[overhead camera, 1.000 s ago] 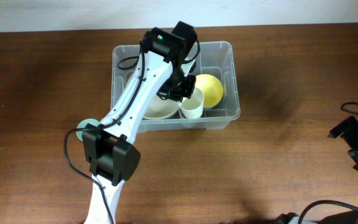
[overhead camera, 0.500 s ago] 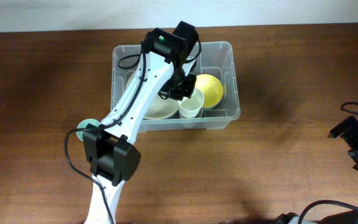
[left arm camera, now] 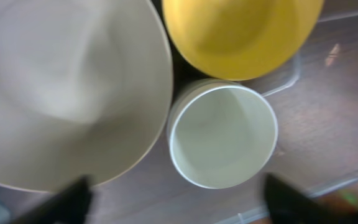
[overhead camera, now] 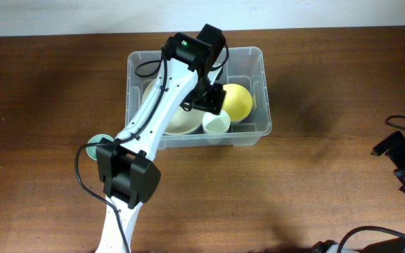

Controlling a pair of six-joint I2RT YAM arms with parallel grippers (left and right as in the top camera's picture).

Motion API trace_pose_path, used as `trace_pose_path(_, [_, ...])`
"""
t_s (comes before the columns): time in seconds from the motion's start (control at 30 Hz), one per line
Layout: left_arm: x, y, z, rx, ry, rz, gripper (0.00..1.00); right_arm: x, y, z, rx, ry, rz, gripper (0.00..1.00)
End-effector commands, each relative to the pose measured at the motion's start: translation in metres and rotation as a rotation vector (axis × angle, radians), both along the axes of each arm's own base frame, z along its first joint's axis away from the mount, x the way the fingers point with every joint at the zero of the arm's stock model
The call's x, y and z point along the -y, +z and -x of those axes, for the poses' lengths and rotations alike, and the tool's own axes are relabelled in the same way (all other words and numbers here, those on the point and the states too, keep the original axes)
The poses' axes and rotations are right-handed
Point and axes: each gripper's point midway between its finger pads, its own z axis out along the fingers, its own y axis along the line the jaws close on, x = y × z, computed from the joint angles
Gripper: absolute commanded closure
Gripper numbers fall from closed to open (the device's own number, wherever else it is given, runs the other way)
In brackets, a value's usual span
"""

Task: Pack container
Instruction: 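Lower the white cup into the grey-white cup and release, then move the left gripper to the mint-green cup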

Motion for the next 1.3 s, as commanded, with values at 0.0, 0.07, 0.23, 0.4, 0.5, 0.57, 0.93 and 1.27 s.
trace_pose_path(0.0, [-0.02, 0.006, -0.012, 0.043, 0.025, -0.065, 0.01, 0.0, 0.0, 0.0, 0.006, -0.01, -0.003, 0.01])
trace_pose_path(0.07, [-0.035, 0.02, -0.017, 0.067, 0.051, -0.085, 0.01, 0.0, 0.0, 0.0, 0.006, -0.01, -0.003, 0.01])
trace_pose_path(0.23, [-0.077, 0.07, -0.035, 0.19, 0.199, -0.078, 0.01, 0.0, 0.0, 0.0, 0.006, -0.01, -0.003, 0.01])
trace_pose_path(0.4, [-0.132, 0.122, -0.034, 0.296, 0.341, -0.038, 0.01, 0.0, 0.0, 0.0, 0.006, -0.01, -0.003, 0.01])
trace_pose_path(0.5, [-0.17, 0.15, -0.019, 0.342, 0.435, -0.028, 0.01, 0.0, 0.0, 0.0, 0.006, -0.01, -0.003, 0.01])
trace_pose_path(0.57, [-0.207, 0.167, 0.004, 0.355, 0.571, -0.021, 0.01, 0.0, 0.0, 0.0, 0.006, -0.01, -0.003, 0.01])
trace_pose_path(0.93, [-0.324, 0.138, 0.141, 0.233, 1.112, -0.082, 0.01, 0.0, 0.0, 0.0, 0.006, -0.01, -0.003, 0.01])
trace_pose_path(1.27, [-0.319, 0.051, 0.125, 0.101, 1.056, -0.011, 0.01, 0.0, 0.0, 0.0, 0.006, -0.01, -0.003, 0.01])
